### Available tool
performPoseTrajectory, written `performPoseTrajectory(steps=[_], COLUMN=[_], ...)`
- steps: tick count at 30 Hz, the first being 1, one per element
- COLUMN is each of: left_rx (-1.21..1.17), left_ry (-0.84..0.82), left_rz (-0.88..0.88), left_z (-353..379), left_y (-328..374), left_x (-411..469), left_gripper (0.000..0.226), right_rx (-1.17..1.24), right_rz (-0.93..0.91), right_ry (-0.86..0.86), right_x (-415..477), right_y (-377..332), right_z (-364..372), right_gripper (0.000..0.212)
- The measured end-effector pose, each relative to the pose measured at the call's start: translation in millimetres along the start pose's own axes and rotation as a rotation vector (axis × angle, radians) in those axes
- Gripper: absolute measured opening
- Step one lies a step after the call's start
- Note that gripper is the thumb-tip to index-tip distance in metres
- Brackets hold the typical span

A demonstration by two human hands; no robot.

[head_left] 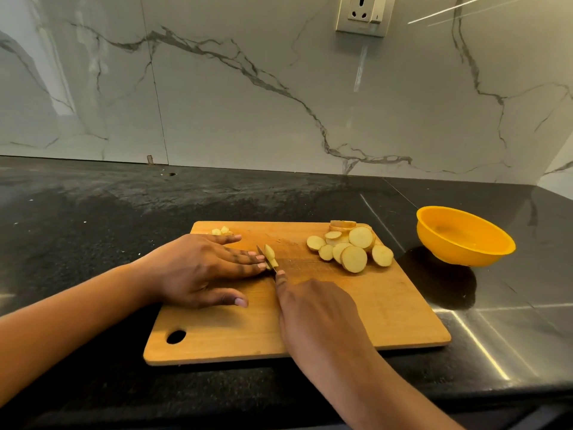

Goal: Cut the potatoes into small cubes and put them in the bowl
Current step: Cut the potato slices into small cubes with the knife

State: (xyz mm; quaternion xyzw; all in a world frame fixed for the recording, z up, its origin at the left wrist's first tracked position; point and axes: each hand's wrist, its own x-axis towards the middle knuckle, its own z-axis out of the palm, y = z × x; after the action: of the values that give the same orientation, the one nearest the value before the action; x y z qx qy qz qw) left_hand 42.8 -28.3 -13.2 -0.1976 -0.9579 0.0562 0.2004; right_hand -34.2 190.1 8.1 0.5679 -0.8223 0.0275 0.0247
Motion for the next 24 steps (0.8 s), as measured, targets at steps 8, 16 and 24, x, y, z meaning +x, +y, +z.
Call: performPoseTrajectory(steps=[8, 16, 24], left_rx=[-0.056, -0.143, -0.171], left_ry=[-0.004, 0.030, 0.027], left_rz=[-0.034, -0.092, -0.134], left_z=[0.6, -1.0, 0.0], left_y=[-0.7, 1.9, 3.9], left_x=[-0.8, 0.9, 2.1], left_gripper=[0.049, 0.039, 0.038], right_rx=[0.060, 0.165, 0.183], right_rz=[0.013, 0.012, 0.104], right_ry=[0.130, 0.120, 0.364], right_x=[-26.4, -58.3, -67.1], right_y=[16.7, 28.6, 53.0], right_z=[1.2, -9.6, -34.9], right_gripper=[0.052, 0.050, 0.046])
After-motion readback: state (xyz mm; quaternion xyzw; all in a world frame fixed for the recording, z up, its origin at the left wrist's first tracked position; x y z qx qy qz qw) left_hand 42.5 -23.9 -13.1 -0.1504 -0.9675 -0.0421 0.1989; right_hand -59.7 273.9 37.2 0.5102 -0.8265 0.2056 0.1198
